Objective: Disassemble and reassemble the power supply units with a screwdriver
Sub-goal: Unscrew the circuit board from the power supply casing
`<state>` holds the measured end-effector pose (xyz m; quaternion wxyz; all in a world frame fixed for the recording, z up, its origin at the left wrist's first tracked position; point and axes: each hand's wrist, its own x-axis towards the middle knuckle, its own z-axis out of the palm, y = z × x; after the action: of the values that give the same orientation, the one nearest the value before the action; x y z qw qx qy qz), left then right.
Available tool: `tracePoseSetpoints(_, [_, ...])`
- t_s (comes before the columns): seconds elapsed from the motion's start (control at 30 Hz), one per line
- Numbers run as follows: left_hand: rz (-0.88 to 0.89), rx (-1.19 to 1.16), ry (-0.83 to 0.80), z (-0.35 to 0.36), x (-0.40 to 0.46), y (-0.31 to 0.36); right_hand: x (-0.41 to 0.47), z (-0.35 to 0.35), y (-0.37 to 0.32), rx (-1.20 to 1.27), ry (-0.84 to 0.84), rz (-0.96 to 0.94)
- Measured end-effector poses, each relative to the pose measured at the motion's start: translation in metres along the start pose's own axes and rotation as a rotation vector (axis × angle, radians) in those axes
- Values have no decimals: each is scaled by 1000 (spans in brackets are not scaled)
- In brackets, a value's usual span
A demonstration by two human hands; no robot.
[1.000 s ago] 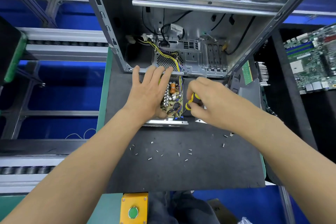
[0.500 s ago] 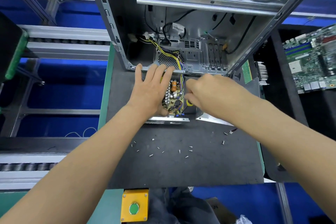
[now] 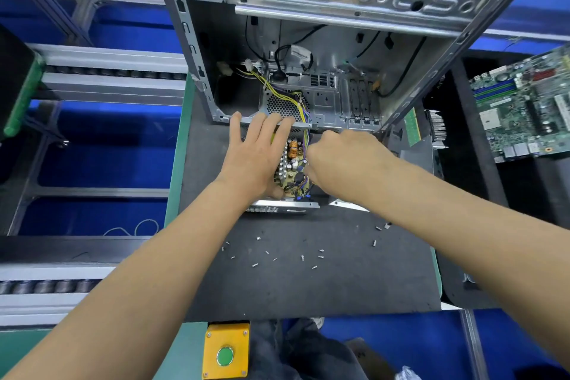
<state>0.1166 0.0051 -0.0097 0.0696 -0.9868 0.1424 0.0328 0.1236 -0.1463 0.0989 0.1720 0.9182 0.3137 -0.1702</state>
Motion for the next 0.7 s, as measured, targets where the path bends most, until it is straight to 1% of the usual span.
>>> tracePoseSetpoints(0.07, [-3, -5, -5, 0, 0, 0, 5, -1, -2, 34, -77, 43])
tracePoseSetpoints(0.13, [-4, -6, -2, 0, 0, 1, 5, -5, 4, 54, -150, 28])
tracePoseSetpoints(0.27, [-8, -17, 22, 5, 1, 0, 3, -10, 16, -191, -131, -166])
tracePoseSetpoints(0.33, [-12, -9, 29, 6, 1, 0, 2, -12, 18, -188, -152, -185])
tracePoseSetpoints(0.4, [-11, -6, 40, 9, 2, 0, 2, -10, 20, -124, -203, -141])
tracePoseSetpoints(0.57, [-12, -9, 33, 9, 2, 1, 11, -9, 4, 104, -347, 60])
tracePoseSetpoints(0.63, [-15, -10, 24, 8, 1, 1, 18, -12, 5, 161, -364, 89])
tracePoseSetpoints(0.7, [-16, -22, 21, 8, 1, 1, 14, -13, 14, 123, -365, 56])
